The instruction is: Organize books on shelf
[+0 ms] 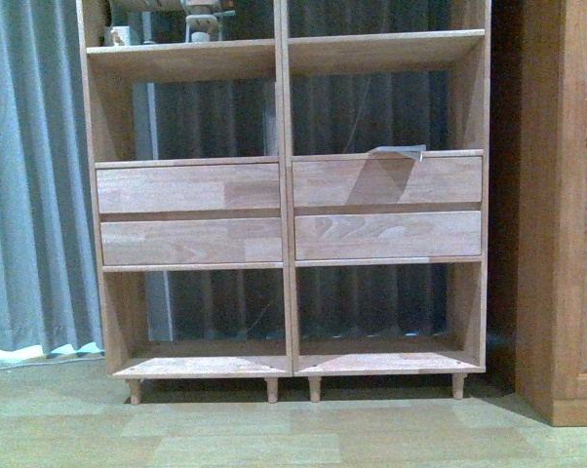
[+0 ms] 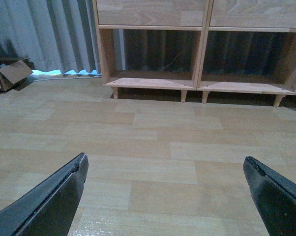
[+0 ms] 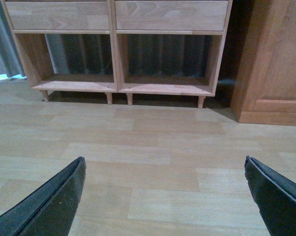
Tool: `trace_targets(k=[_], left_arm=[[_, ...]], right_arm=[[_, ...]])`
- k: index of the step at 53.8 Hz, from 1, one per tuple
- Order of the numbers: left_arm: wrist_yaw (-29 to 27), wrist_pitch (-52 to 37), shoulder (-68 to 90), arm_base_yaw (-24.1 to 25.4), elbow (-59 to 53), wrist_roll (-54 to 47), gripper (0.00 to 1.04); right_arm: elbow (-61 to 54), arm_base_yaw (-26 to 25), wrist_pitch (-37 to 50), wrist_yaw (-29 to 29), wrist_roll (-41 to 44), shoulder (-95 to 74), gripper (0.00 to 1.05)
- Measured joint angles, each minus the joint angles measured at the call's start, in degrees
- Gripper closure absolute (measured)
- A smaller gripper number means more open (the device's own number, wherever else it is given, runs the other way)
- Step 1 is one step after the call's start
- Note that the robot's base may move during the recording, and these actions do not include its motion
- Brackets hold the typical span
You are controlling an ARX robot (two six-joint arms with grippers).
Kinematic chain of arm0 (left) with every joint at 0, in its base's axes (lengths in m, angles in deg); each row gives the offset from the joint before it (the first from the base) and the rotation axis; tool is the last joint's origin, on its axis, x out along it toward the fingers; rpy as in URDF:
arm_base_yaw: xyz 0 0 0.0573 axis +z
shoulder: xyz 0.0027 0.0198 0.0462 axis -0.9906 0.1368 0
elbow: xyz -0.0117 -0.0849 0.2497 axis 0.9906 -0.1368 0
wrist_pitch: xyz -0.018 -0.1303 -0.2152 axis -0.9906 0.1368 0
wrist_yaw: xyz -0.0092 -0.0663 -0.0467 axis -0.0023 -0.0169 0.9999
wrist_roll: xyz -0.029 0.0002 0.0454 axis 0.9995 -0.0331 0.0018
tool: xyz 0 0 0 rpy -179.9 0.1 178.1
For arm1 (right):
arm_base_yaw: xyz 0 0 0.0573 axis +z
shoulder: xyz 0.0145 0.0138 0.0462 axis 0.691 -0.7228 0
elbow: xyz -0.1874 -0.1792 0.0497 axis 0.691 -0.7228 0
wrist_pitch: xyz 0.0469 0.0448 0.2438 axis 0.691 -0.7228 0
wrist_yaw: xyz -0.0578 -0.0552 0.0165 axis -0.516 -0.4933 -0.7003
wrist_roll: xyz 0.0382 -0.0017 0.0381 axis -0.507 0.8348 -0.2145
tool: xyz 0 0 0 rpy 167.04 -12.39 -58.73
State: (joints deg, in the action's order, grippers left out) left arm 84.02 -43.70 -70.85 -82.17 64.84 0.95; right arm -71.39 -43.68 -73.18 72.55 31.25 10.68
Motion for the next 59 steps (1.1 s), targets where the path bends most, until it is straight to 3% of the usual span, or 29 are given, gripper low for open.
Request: trace_targets(k=[59], left_arm=[[0.00, 0.00, 0.02, 0.00, 0.00, 0.00, 0.07]], right_arm=[[0.00, 0.00, 0.00, 0.02, 0.00, 0.00, 0.07]])
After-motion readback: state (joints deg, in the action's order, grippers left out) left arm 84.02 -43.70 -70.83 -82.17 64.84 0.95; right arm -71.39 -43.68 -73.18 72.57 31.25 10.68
